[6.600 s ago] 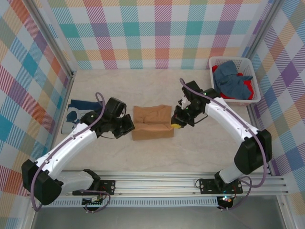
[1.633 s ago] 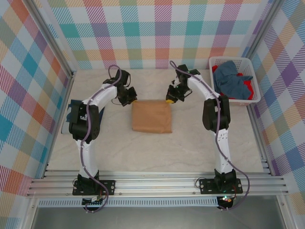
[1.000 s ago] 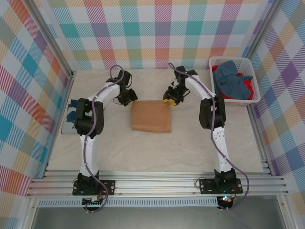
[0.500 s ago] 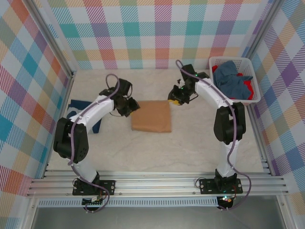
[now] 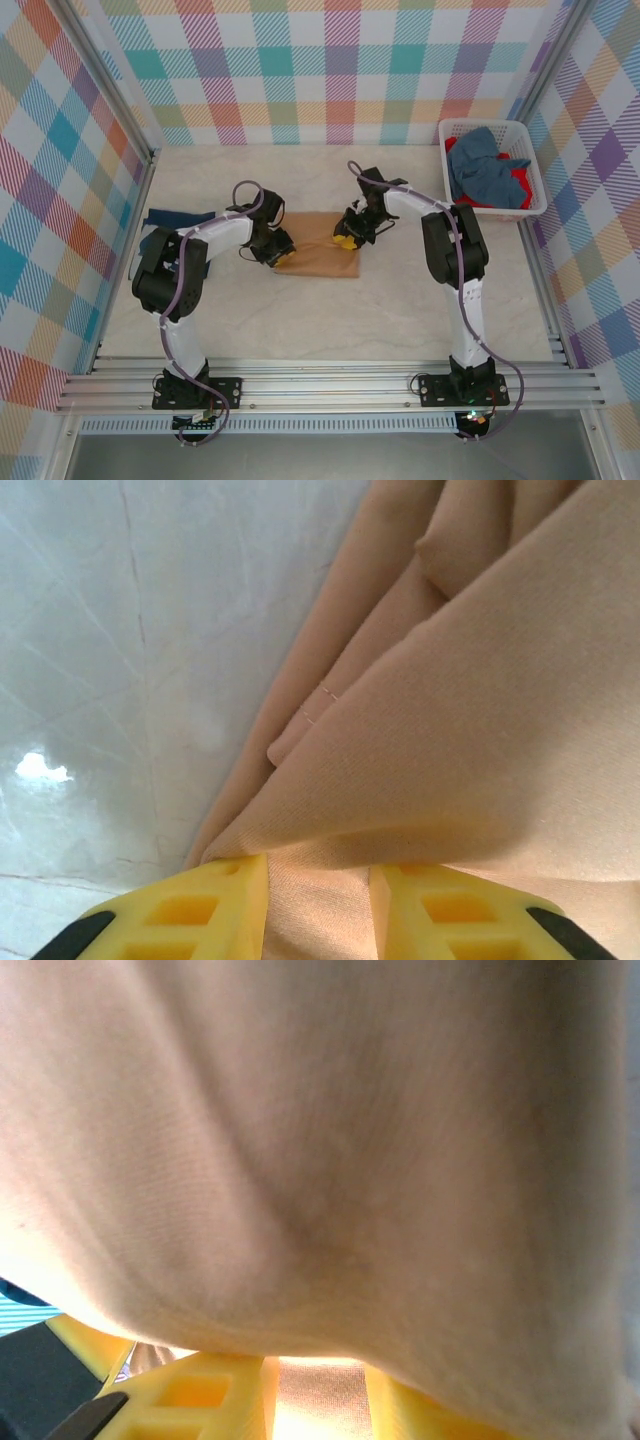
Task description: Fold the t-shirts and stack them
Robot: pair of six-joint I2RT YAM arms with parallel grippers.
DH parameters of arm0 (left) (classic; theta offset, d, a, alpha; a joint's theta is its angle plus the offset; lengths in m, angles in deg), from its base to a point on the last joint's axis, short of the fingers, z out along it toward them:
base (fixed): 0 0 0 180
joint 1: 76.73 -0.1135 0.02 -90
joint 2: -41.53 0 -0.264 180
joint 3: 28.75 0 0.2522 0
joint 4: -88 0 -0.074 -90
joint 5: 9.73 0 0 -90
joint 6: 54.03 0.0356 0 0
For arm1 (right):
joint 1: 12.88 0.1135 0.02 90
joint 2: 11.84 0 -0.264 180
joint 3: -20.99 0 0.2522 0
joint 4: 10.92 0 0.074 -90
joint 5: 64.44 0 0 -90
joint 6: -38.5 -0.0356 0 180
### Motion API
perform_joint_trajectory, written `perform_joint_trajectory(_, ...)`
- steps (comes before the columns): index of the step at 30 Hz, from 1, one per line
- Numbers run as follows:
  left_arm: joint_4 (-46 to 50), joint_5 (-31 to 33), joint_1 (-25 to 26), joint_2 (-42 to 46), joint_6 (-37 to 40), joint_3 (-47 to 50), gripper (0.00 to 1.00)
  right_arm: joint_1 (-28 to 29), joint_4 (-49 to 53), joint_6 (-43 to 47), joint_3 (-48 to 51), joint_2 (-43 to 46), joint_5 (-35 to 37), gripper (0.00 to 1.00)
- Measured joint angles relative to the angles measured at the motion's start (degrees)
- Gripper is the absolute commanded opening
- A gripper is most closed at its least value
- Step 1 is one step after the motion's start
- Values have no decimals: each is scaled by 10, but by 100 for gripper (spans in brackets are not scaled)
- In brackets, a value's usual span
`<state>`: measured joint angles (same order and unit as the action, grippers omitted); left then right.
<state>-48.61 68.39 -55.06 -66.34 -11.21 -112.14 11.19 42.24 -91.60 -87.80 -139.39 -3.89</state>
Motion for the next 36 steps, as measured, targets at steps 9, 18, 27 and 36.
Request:
perform_joint_trajectory(9,-5,23,-33,66,62,-21,47,0,18,28,-15,2,5,32)
perform_joint_trajectory(18,-80,-80,-87,-52,185,-55,42,-1,53,37,-57,-30,-1,32)
perform_joint_trajectory(27,-87,-117,-66,-85,243,-73,34,-1,84,42,-91,-50,-4,32)
perform_joint_trajectory(36,-101,-66,-49,-69,226,-59,7,-5,87,46,-92,-51,-4,31)
